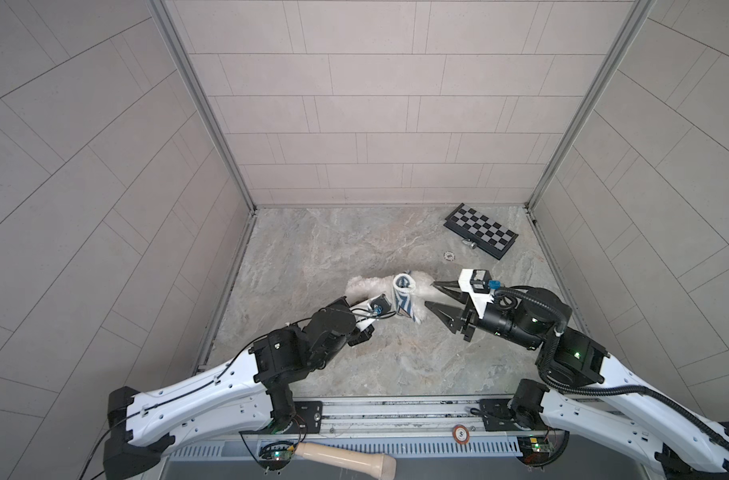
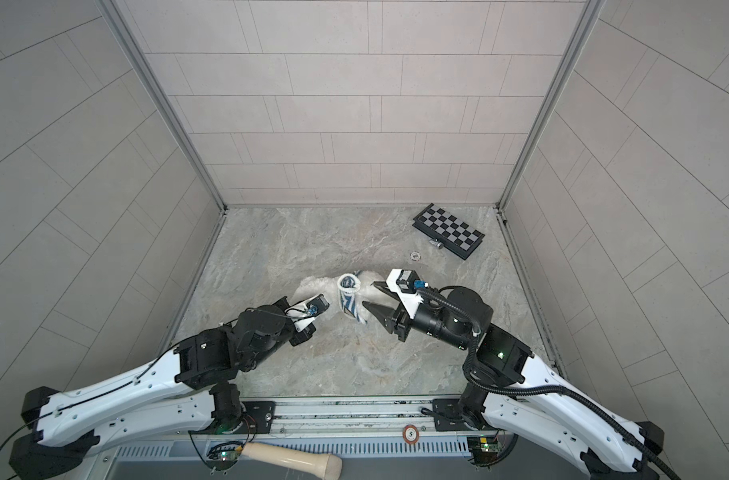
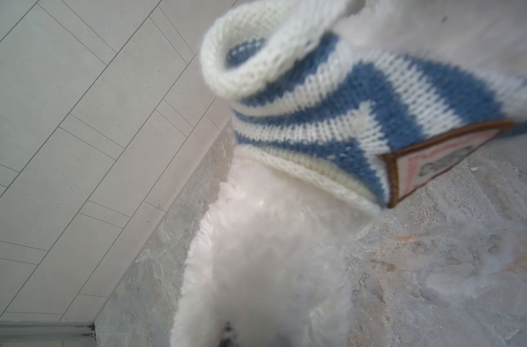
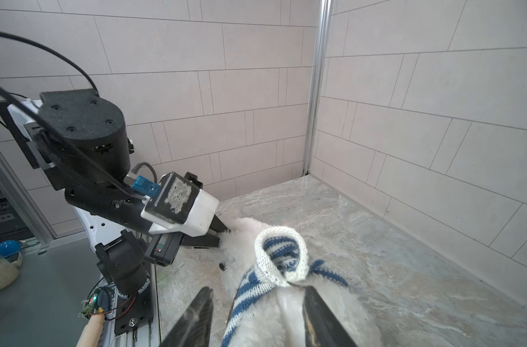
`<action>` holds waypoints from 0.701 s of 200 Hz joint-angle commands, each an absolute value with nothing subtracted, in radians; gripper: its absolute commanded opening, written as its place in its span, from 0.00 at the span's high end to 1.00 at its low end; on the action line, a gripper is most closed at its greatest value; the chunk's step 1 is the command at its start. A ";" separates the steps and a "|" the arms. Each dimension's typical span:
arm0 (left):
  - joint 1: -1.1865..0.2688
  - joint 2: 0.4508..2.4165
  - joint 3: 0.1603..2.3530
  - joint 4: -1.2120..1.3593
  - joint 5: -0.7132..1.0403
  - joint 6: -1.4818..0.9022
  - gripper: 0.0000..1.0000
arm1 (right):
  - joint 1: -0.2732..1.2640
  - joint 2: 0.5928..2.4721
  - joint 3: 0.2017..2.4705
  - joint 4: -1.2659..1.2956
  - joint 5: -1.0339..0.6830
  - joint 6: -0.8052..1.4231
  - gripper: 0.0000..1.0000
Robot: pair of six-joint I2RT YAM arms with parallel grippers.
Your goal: Dress the teddy bear
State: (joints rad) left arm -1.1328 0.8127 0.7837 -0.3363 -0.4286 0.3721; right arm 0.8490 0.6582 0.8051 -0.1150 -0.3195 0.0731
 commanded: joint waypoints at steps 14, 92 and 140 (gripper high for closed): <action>-1.137 0.797 0.793 -0.255 -0.440 0.394 1.00 | 0.787 0.634 0.757 -0.239 -0.346 -0.033 0.42; -1.137 0.804 0.792 -0.229 -0.439 0.399 1.00 | 0.611 0.761 0.624 -0.059 -0.486 0.033 0.27; -1.137 0.822 0.803 -0.207 -0.429 0.393 1.00 | 0.611 0.813 0.567 0.049 -0.564 0.033 0.41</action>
State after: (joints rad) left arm -1.1328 0.8326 0.7837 -0.3023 -0.4316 0.4019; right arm 0.6113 0.7948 0.5682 -0.0429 -0.5018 0.0433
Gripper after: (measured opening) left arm 0.077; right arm 0.675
